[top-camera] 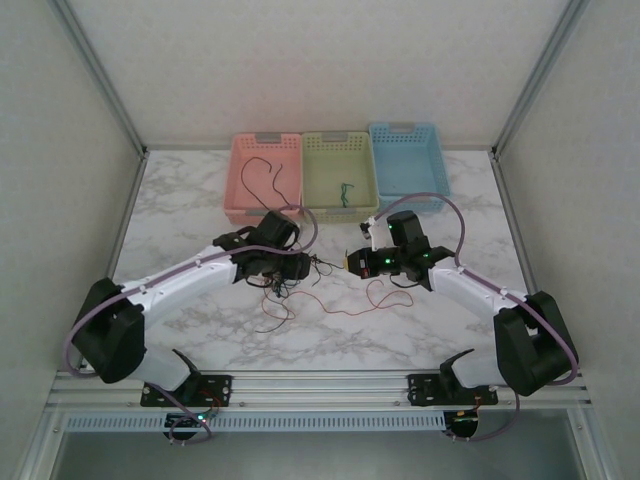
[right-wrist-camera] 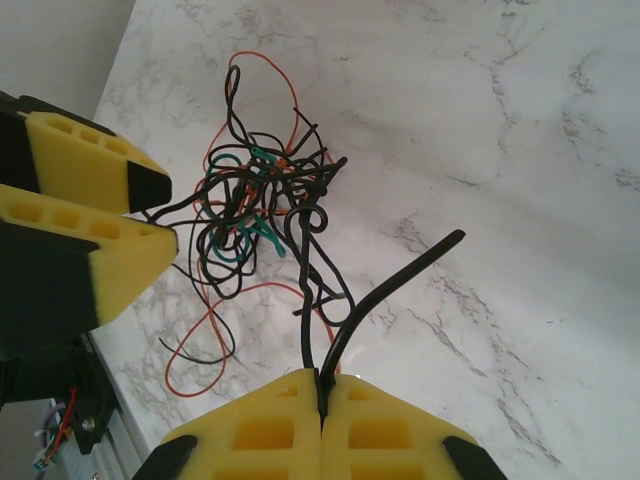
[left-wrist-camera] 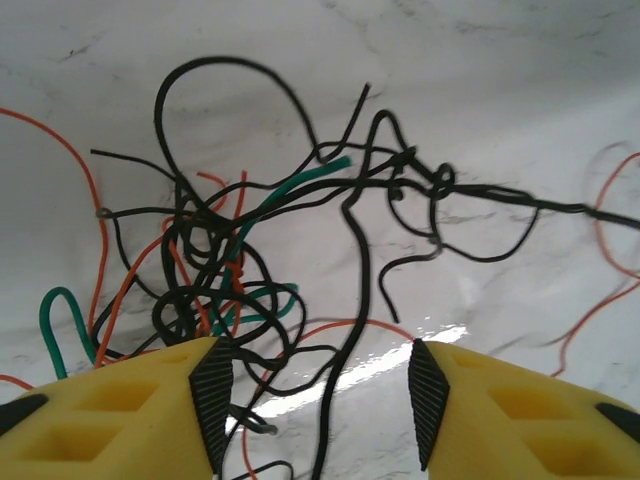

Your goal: Untangle the cables

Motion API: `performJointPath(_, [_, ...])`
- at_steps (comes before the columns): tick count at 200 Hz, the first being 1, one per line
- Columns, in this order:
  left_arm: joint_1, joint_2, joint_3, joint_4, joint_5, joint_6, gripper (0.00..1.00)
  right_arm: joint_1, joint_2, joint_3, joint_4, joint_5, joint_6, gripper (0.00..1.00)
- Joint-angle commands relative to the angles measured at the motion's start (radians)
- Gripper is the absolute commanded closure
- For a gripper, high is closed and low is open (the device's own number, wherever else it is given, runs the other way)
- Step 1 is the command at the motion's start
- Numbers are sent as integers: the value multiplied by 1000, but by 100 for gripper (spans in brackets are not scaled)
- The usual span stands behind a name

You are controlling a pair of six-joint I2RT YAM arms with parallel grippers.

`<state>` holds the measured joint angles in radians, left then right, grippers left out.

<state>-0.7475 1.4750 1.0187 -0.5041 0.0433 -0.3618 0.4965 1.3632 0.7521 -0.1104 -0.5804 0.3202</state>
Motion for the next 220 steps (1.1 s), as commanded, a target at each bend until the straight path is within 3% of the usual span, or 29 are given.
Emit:
performJointPath(1, [-10, 18, 17, -30, -42, 19, 52, 10, -13, 23, -20, 7, -23, 100])
performJointPath(20, [-11, 22, 15, -25, -43, 15, 57, 10, -16, 22, -20, 10, -24, 100])
performJointPath(42, [-10, 5, 8, -21, -45, 10, 71, 10, -21, 19, -28, 24, -29, 100])
performJointPath(54, [-10, -16, 1, -24, -57, 2, 88, 10, -28, 16, -29, 49, -31, 100])
performJointPath(69, [-10, -63, -8, -34, -84, -15, 100, 11, -35, 13, -36, 86, -32, 100])
performJointPath(110, [2, -268, -49, -83, -135, -58, 100, -9, -39, -5, -55, 240, -9, 100])
performJointPath(152, [75, -521, -89, -151, -137, -109, 100, -114, -22, -58, -48, 336, 67, 100])
performJointPath(191, [119, -648, -72, -223, -107, -111, 100, -174, -22, -104, -19, 371, 101, 100])
performJointPath(220, [126, -653, -91, -206, -63, -113, 100, -182, -18, -124, 39, 295, 105, 100])
